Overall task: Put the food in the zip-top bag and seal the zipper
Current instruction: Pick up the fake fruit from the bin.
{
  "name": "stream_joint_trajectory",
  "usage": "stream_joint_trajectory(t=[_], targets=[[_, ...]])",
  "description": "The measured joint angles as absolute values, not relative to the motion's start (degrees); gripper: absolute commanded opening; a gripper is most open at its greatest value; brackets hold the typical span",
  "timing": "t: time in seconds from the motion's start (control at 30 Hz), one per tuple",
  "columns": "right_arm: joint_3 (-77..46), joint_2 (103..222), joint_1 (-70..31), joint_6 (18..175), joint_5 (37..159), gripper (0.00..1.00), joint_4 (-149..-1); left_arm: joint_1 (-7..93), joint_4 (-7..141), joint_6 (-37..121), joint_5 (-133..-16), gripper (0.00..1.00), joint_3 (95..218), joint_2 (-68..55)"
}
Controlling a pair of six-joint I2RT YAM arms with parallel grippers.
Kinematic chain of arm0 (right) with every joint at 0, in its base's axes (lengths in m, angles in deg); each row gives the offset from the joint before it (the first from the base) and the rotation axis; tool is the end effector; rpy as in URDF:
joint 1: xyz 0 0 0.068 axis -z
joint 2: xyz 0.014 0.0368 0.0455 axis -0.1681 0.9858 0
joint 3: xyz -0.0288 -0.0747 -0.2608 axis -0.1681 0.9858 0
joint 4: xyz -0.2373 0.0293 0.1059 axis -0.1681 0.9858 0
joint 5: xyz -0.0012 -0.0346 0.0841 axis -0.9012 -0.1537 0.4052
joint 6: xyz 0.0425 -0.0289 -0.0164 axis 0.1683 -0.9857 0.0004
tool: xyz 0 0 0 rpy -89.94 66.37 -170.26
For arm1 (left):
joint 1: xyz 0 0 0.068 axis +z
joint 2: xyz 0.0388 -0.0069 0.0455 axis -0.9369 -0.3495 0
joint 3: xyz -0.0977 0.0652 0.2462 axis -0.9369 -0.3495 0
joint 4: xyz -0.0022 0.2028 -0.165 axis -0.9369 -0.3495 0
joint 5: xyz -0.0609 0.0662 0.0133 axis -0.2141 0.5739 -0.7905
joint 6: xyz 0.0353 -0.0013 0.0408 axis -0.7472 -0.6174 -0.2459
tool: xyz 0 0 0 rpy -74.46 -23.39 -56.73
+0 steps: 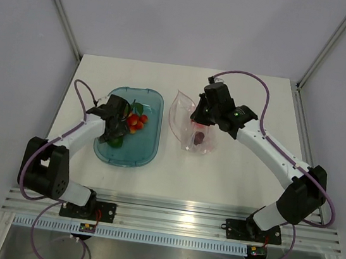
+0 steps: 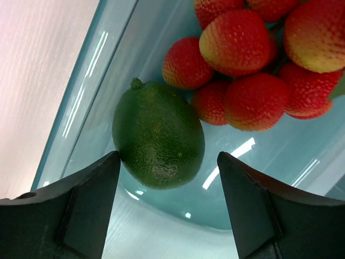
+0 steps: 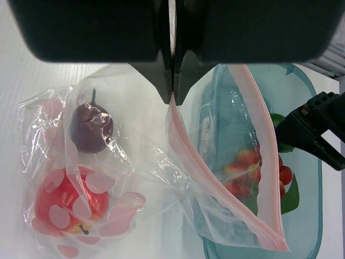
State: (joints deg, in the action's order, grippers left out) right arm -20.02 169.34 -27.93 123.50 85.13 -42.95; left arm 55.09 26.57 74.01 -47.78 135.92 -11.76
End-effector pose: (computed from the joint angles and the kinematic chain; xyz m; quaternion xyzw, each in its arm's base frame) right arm 0.2764 0.2091 0.3323 -0.0125 0.9066 0.2139 0.3635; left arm 0.2572 -0.0545 0.2095 -0.2740 0.9281 0.0429 0.2484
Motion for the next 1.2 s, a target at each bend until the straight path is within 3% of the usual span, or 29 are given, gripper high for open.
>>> stream_joint_trajectory(t=[0.1, 0.2, 0.33, 0.47, 0.57, 0.8, 1.2], targets=[[-19.7, 169.1, -27.9, 123.5, 85.1, 0.0, -43.0, 55.1, 28.7, 74.3, -47.1, 0.81, 134.9, -13.0], [-19.5, 169.0, -27.9, 123.5, 85.1, 0.0, -42.9, 55.1, 29.8, 74.6, -47.0, 0.79, 133.4, -13.1], [-19.5, 169.0, -27.9, 123.5, 85.1, 0.0, -42.8, 55.1, 30.9, 74.8, -47.0, 0.67, 132.6, -13.3], [-19.5, 169.0, -27.9, 123.6, 85.0, 0.0, -42.6, 55.1, 32.1, 74.8, -47.1, 0.46, 132.6, -13.8], [-19.5, 169.0, -27.9, 123.6, 85.0, 0.0, -42.6, 55.1, 32.1, 74.9, -47.2, 0.4, 132.6, -13.8], [-19.5, 168.6, -27.9, 123.6, 85.0, 0.0, -42.6, 55.1, 29.5, 74.1, -47.7, 0.34, 132.8, -7.2], [-19.5, 168.6, -27.9, 123.9, 85.0, 0.0, -42.6, 52.4, 25.5, 68.3, -54.4, 0.34, 143.1, 4.9]])
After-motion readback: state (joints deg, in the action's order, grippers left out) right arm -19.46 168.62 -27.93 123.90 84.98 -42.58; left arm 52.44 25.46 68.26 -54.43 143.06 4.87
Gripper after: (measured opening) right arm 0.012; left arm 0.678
